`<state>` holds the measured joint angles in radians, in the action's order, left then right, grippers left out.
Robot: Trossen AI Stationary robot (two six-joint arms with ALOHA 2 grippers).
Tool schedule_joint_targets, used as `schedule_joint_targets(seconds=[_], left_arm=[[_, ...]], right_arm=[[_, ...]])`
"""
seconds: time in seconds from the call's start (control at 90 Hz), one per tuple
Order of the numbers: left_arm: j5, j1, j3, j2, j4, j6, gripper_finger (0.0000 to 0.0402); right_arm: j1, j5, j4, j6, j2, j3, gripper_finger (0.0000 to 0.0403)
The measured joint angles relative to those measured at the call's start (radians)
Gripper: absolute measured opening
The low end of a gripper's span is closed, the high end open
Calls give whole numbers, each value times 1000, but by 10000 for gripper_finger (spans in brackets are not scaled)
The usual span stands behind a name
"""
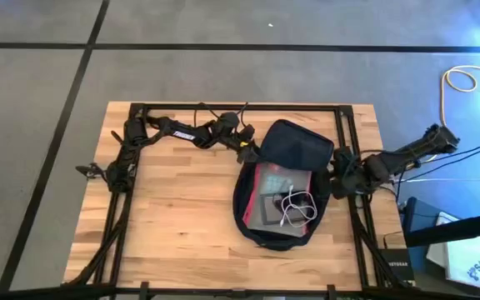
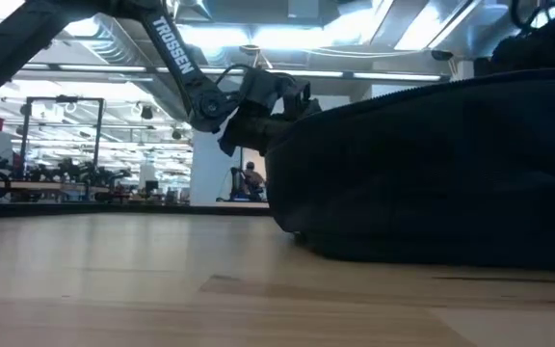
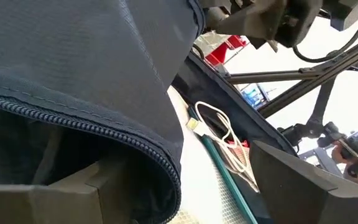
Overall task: Unpack backpack
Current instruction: Close the blue backpack
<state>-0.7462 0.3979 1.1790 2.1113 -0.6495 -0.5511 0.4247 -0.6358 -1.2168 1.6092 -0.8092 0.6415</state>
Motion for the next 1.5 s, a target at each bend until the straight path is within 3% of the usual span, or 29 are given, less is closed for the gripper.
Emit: schedule_joint_targets(seconds=[0.289,0.533,0.8,1.033,1.244,1.5], left_arm=[[-36,2,-1,1,-47,3,272],[-81,1,-1,-32,-176,-44,272],[-238,4,-1,-150,-200,-51,272],[-252,-2,-1,-194,-205,-25,272],[-272,-14,-1,-194,-195,-2,272],[-471,-17,-1,-194,-217,-55,272]], right_arm=[[-132,87,159,-192,-107,0,317],[-131,20,420,-390,-108,0,323],[-130,27,392,-428,-87,0,323],[-87,0,660,-630,-22,0,324],[-71,-2,700,-672,-19,0,324],[-72,-24,798,-791,16,0,323]])
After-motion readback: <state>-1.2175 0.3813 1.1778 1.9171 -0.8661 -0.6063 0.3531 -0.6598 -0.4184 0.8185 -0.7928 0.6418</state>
